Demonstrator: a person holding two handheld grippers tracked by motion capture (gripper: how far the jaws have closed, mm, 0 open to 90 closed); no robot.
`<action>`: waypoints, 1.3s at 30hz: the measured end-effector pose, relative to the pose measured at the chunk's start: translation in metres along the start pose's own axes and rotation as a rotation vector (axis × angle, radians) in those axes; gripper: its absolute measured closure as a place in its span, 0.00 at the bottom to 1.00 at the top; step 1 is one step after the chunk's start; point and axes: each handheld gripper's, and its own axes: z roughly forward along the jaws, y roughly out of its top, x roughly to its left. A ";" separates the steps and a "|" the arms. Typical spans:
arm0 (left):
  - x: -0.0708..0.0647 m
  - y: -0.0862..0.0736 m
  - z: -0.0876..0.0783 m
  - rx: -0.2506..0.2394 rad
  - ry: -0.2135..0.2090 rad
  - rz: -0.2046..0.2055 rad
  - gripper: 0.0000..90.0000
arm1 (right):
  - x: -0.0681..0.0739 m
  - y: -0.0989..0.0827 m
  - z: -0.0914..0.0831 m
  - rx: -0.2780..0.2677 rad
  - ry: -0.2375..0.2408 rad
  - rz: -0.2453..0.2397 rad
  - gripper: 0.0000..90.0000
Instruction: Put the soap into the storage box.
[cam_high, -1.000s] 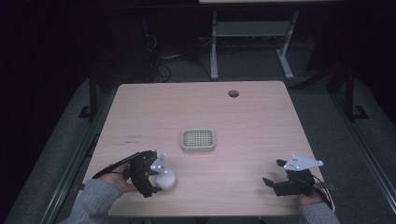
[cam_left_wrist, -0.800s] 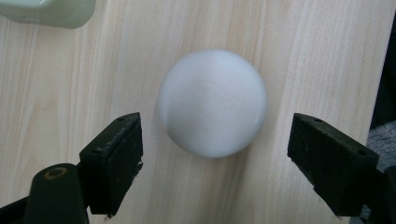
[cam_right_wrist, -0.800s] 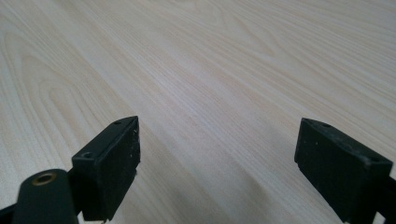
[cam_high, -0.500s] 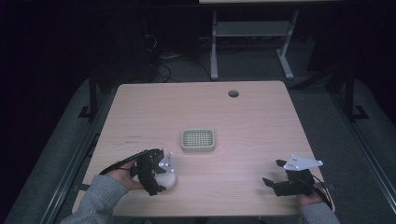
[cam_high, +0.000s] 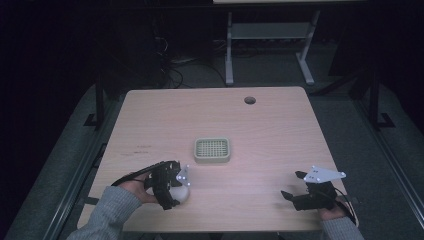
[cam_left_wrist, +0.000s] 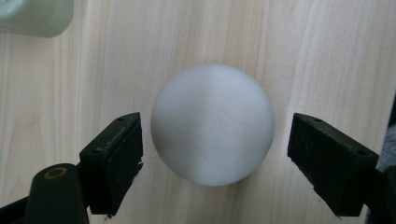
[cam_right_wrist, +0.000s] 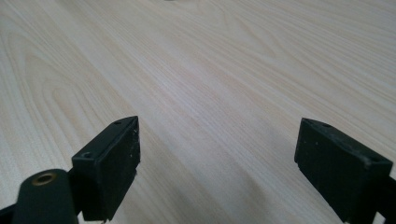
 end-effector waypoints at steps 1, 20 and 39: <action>0.000 0.000 0.001 0.002 -0.003 -0.001 0.20 | 0.000 0.000 0.000 0.000 0.002 -0.002 0.15; 0.007 0.005 0.015 0.057 -0.041 0.001 0.20 | 0.000 0.000 0.001 -0.001 0.005 -0.010 0.15; 0.011 0.005 0.024 0.066 -0.081 -0.010 0.22 | 0.002 0.001 0.001 -0.002 0.008 -0.004 0.15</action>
